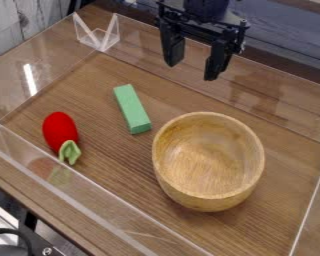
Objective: Move the red object to the right side of the table
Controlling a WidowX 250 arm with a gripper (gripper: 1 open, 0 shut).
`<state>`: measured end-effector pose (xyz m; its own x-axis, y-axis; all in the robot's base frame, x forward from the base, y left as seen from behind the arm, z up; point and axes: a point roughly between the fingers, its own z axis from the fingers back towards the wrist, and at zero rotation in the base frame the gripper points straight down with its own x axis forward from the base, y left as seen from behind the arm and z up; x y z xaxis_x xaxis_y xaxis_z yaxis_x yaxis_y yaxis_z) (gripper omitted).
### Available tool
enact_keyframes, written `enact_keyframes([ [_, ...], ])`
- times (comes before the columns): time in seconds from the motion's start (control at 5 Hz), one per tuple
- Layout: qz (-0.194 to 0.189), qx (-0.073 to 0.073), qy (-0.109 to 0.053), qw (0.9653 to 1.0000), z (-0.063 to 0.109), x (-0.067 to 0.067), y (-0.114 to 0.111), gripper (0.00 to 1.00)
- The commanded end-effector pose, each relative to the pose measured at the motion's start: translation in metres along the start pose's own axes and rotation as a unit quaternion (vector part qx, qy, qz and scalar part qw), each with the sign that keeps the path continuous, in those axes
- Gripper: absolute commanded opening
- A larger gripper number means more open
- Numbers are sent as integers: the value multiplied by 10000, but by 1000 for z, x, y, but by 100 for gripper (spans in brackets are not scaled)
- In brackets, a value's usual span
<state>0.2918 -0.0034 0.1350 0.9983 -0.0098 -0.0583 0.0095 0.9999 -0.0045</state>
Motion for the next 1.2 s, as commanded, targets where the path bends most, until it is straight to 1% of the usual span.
enact_keyframes([
  [0.0, 438, -25, 94, 9990, -5, -10, 17, 100],
  [0.2, 1348, -130, 351, 9902, -29, -34, 52, 100],
  [0.4, 2450, -268, 215, 9689, -43, -71, 103, 100],
  [0.6, 3621, -482, 4, 9309, -50, -99, 154, 100],
  [0.8, 4731, -639, -100, 8786, -62, -113, 184, 100],
  [1.0, 5154, -658, -147, 8543, -83, -113, 184, 100],
])
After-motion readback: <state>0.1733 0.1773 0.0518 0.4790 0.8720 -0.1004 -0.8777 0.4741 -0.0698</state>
